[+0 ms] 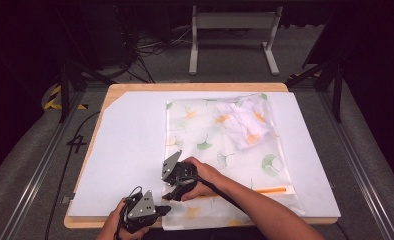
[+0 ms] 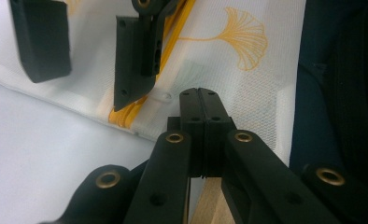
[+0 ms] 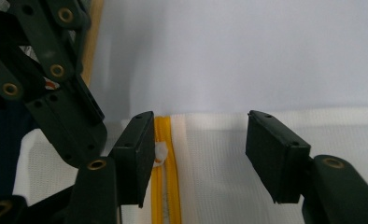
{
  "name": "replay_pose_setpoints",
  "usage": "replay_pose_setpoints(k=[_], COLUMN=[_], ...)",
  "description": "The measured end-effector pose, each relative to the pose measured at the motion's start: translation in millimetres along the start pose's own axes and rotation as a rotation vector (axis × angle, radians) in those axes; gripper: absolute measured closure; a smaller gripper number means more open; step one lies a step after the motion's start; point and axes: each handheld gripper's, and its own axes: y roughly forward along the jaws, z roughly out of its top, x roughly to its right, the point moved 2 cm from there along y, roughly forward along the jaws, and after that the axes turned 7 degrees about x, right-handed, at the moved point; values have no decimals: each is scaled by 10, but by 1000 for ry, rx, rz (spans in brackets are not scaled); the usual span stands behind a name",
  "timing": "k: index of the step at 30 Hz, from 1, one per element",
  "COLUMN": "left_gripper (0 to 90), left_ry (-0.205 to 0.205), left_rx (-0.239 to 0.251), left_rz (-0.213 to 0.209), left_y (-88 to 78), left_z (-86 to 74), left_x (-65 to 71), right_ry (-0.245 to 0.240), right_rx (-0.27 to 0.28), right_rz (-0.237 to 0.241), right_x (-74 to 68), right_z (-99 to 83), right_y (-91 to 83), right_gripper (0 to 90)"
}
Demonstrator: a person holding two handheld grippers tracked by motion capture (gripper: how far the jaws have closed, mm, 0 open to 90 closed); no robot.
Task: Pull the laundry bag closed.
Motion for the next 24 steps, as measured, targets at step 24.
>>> replay_pose_setpoints(k=[24], left_gripper=[900], left_ry=[-7], left_rx=[6], left_rz=[-20], left_y=[-11], left_z=[-14], left_x=[10], right_ry=[19], right_rx=[127], right_rz=[-122], right_x=[-274], right_z=[-288], right_y=[-103], right_gripper=[603])
